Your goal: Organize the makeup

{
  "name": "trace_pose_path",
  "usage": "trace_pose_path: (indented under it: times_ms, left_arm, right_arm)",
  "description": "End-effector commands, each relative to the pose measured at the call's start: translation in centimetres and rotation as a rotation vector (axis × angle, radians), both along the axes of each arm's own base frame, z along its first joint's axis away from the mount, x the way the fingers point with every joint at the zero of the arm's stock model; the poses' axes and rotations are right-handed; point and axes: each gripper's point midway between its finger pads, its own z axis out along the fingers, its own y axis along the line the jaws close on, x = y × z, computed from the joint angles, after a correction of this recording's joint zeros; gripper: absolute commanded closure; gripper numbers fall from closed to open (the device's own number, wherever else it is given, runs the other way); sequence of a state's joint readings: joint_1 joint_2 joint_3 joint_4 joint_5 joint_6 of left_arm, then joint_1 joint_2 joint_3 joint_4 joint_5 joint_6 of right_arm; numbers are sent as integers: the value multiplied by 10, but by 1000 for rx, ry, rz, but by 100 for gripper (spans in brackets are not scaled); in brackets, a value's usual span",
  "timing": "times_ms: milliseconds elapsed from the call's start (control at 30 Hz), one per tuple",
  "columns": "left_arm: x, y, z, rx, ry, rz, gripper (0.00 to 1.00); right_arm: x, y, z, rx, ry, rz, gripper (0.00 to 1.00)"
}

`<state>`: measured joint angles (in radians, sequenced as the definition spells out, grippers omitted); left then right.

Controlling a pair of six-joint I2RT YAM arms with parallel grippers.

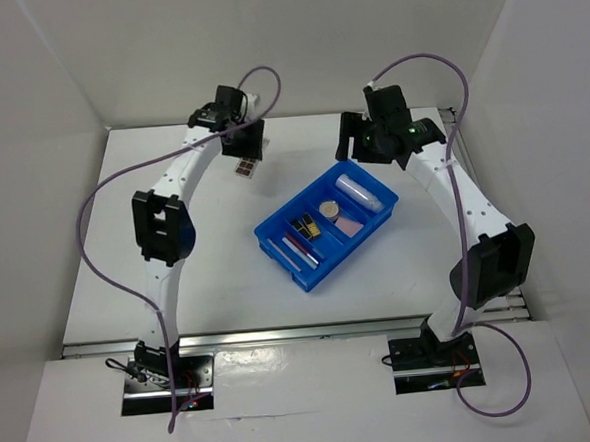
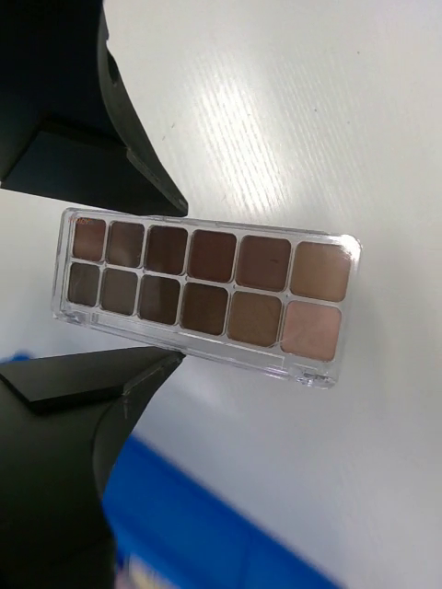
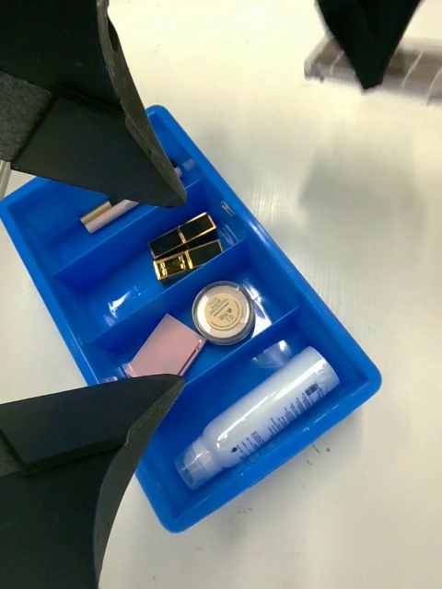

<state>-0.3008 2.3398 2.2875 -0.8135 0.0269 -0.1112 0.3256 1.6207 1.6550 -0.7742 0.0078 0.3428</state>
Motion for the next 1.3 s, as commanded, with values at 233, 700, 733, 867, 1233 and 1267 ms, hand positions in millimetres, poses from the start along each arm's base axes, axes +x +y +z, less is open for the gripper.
trace_pose_path:
  times_ms: [233, 700, 733, 867, 1233, 1267]
  left_arm:
    - [-79, -89, 108, -704, 191, 263, 100]
    - [-134, -175, 94, -663, 164, 808, 100]
    - [-129, -176, 94, -657, 135, 843, 100]
    - [-137, -198, 60, -606, 188, 942, 100]
    - [-147, -219, 13, -535, 217, 1005, 100]
    - [-148, -217, 4, -520, 223, 1019, 100]
  right_arm:
    - [-38, -28, 60, 26, -146, -66, 19]
    - [-111, -50, 58, 59, -170, -84, 19]
    - [-113, -51, 62, 63, -181, -84, 19]
    - [-126, -55, 62, 62, -177, -84, 19]
    - [-148, -65, 50, 46, -157, -88, 19]
    - [-148, -65, 50, 45, -156, -88, 19]
